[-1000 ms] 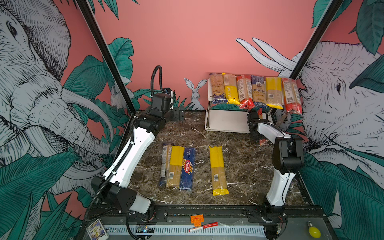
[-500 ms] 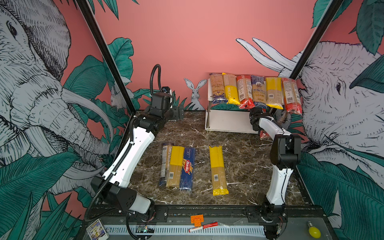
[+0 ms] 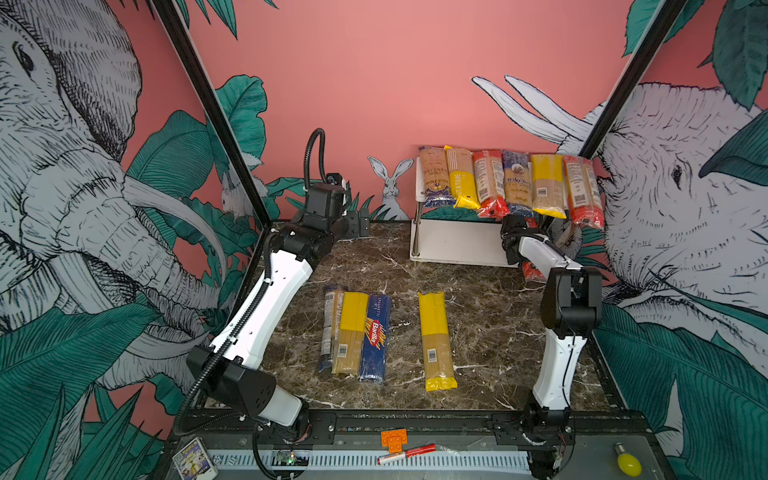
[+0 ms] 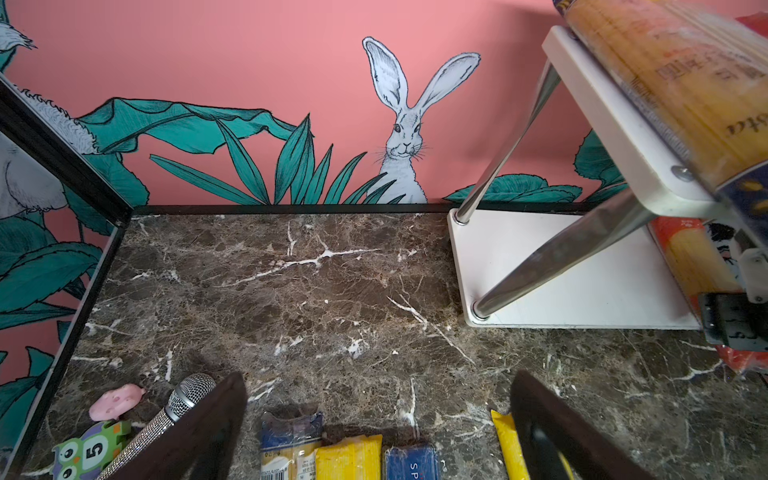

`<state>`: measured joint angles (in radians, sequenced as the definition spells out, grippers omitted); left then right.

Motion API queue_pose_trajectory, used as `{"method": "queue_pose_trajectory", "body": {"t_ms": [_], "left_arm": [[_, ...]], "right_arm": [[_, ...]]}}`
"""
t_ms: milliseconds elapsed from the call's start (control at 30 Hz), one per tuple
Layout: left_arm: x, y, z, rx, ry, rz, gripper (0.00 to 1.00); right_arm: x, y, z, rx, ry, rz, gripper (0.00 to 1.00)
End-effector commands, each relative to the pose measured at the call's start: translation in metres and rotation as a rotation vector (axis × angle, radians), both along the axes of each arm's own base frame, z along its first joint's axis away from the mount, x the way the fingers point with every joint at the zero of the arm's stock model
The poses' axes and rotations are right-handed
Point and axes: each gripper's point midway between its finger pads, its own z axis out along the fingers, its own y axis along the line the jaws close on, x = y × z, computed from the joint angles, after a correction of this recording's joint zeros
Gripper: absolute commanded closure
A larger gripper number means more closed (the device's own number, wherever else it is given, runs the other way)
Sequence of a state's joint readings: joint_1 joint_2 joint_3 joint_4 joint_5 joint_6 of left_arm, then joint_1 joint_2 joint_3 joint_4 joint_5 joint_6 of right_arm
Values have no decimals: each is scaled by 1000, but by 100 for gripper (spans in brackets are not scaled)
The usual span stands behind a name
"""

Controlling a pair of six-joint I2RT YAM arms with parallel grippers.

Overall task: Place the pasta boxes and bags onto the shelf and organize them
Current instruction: 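Stand the red-and-white bag against the shelf's front edge with the right gripper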

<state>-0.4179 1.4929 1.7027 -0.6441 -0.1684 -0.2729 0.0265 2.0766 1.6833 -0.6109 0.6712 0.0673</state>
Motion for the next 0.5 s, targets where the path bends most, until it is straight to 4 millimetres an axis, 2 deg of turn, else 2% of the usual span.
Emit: {"method": "queue_pose_trajectory", "body": {"t_ms": [0,200,467], "left_arm": [[-3,1,16,-32,-31,-7,1],[-11,2,16,-35,-38,-22,1],[-34,9,17,-34,-49,-42,1]], "right_arm": [[-8,4,27,43,-77,-9,18],[-25,22,34,92,-87,39,12],[-56,52,38,172,-77,87,11]]}}
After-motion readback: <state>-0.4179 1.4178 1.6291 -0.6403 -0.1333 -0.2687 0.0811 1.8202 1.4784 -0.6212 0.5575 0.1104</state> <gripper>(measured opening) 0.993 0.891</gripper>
